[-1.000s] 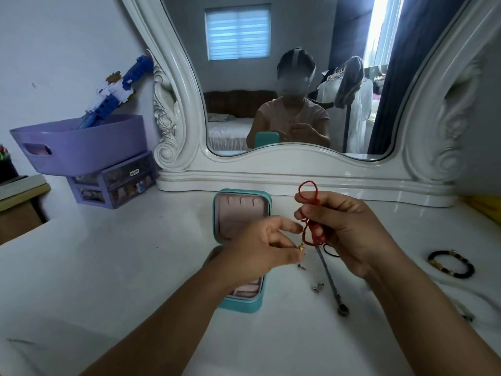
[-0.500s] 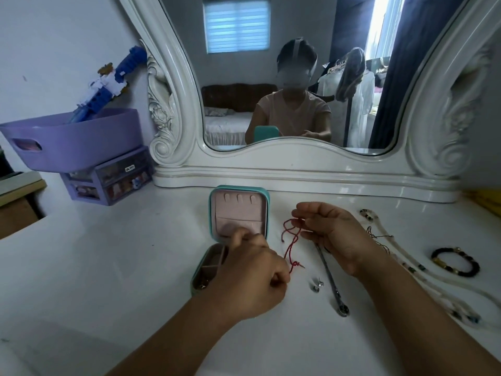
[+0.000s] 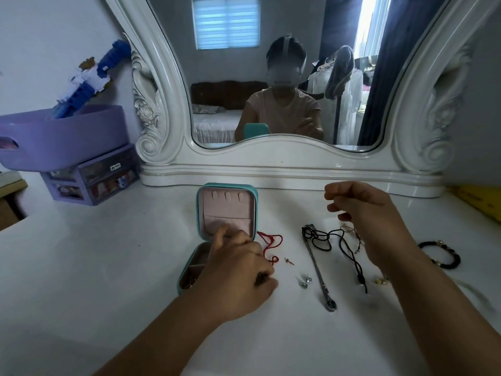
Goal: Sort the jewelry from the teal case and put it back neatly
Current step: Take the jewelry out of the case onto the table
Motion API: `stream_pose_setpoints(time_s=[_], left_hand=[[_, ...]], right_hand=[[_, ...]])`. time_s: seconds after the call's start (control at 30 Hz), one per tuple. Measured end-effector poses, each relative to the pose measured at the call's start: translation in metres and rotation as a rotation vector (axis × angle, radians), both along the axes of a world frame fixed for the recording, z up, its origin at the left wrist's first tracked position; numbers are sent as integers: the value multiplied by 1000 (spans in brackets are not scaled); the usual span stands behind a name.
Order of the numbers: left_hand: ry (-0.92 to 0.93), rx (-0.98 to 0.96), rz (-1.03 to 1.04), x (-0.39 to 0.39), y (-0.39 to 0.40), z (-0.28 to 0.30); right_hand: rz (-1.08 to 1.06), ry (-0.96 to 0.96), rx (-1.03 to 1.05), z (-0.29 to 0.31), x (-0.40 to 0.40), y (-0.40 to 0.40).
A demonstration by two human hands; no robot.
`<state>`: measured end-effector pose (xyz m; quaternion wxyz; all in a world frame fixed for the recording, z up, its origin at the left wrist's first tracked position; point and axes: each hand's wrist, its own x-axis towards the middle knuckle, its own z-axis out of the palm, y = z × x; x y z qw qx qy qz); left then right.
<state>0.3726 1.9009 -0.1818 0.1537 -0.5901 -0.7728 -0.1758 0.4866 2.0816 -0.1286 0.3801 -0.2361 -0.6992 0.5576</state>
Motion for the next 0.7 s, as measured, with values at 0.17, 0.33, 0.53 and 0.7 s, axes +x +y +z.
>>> stream_pose_setpoints(time_s=[0.17, 0.33, 0.53, 0.7], left_hand=[[-68, 117, 1, -3, -5, -6], [-15, 148, -3, -5, -11, -12], [-7, 134, 19, -16, -10, -11], [-22, 144, 58, -29, -11, -8]], right_hand=[[-46, -52, 96, -2, 35, 14], [-211, -70, 119, -10, 66, 30], [-213, -16, 54, -20, 62, 20], [-176, 3, 35, -29, 52, 15]])
